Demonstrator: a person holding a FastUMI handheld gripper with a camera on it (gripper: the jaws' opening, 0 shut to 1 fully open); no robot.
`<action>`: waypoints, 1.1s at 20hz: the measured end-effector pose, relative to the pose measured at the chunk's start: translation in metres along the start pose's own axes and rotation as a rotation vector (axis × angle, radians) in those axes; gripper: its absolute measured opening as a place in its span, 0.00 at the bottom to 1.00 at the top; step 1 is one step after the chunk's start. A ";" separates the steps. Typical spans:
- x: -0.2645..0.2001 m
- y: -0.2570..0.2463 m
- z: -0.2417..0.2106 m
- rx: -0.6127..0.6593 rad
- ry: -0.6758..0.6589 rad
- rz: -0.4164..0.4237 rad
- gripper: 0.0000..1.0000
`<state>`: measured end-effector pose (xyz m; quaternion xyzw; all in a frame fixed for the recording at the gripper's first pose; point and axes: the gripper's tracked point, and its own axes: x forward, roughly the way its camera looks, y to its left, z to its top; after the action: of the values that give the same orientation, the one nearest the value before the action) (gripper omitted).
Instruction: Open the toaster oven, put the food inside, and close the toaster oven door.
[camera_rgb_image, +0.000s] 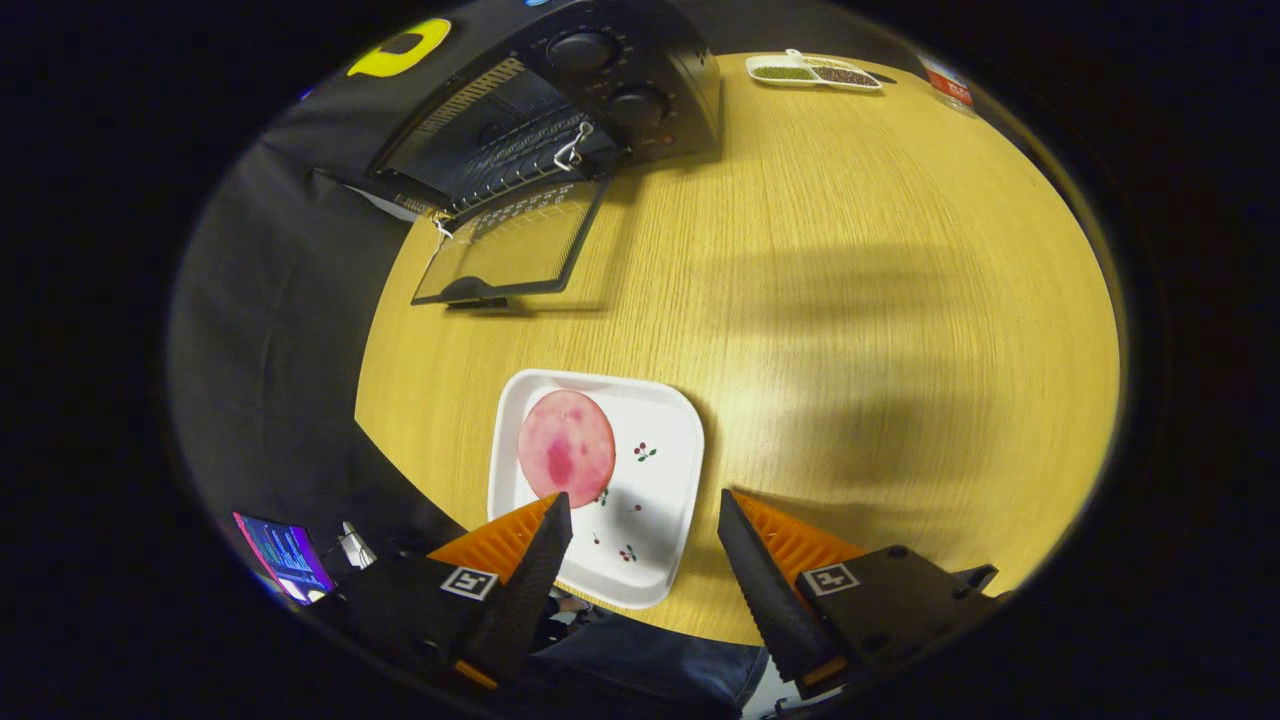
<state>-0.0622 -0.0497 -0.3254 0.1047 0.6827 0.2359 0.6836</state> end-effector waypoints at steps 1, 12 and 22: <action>-0.001 0.001 0.003 0.006 0.006 0.004 0.80; 0.009 -0.022 0.000 0.038 0.029 -0.039 0.07; 0.000 0.013 -0.010 0.173 -0.042 0.067 0.02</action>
<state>-0.0743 -0.0404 -0.3201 0.1908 0.6822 0.1965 0.6780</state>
